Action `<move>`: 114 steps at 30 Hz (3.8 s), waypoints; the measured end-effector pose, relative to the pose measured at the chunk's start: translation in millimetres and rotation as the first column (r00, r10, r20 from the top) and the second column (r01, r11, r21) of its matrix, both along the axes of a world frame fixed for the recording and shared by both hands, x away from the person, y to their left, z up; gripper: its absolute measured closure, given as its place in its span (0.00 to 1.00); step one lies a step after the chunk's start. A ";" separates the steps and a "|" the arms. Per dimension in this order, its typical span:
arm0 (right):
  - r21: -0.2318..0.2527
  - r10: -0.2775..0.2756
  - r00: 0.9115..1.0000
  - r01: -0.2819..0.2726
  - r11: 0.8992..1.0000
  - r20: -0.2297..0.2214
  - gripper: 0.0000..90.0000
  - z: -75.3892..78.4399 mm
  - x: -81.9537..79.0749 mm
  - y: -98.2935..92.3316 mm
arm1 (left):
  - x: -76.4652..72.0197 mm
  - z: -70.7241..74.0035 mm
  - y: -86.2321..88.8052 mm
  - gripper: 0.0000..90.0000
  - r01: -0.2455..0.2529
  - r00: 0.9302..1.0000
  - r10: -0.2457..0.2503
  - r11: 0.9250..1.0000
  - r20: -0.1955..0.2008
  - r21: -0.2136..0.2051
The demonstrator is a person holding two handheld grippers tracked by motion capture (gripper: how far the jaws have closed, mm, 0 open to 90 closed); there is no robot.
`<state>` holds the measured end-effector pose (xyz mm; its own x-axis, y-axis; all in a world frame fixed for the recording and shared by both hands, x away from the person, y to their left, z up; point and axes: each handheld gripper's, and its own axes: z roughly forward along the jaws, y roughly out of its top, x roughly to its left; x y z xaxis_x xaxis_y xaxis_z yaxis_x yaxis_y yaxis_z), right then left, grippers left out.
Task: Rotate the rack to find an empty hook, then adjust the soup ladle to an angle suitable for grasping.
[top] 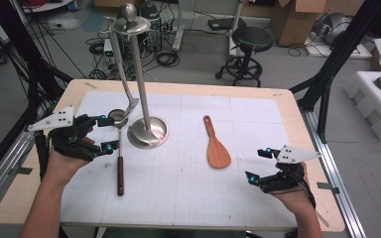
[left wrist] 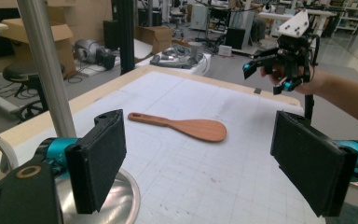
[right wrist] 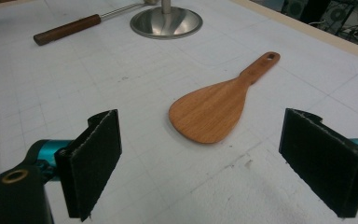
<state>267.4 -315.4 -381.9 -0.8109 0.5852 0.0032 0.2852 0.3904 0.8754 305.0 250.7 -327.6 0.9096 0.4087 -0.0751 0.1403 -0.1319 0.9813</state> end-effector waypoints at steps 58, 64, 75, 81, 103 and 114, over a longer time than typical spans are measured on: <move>0.001 0.004 1.000 -0.004 1.000 0.010 0.13 2.5 0.1 -0.7 | 2.2 -21.0 2.3 0.10 -0.055 0.996 0.059 0.997 -0.068 0.061; 0.004 0.005 1.000 -0.005 1.000 0.008 0.13 2.6 -0.6 -0.8 | 3.6 -23.4 1.9 0.10 -0.069 0.995 0.074 0.995 -0.073 0.068; 0.006 0.002 1.000 -0.003 1.000 0.013 0.13 2.5 -0.3 -1.3 | 6.6 -32.3 4.6 0.10 -0.113 0.989 0.121 0.989 -0.087 0.090; 0.005 0.004 1.000 -0.004 1.000 0.013 0.13 2.5 -0.2 -1.1 | 7.1 -34.7 5.1 0.10 -0.134 0.986 0.143 0.986 -0.088 0.102; 0.006 0.003 1.000 -0.003 1.000 0.013 0.13 2.4 -0.2 -1.3 | 19.6 -76.4 -0.4 0.11 -0.202 0.951 0.251 0.947 -0.182 0.252; 0.007 0.001 1.000 -0.002 1.000 0.010 0.13 1.9 -0.5 -2.1 | 26.3 -93.3 -10.5 0.11 -0.202 0.932 0.292 0.910 -0.213 0.363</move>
<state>266.9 -317.5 -380.0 -0.8118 0.5840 -0.0010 0.2760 0.3851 0.8806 331.3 240.2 -420.9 0.7429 0.6597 -0.1138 0.4517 -0.3684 0.8126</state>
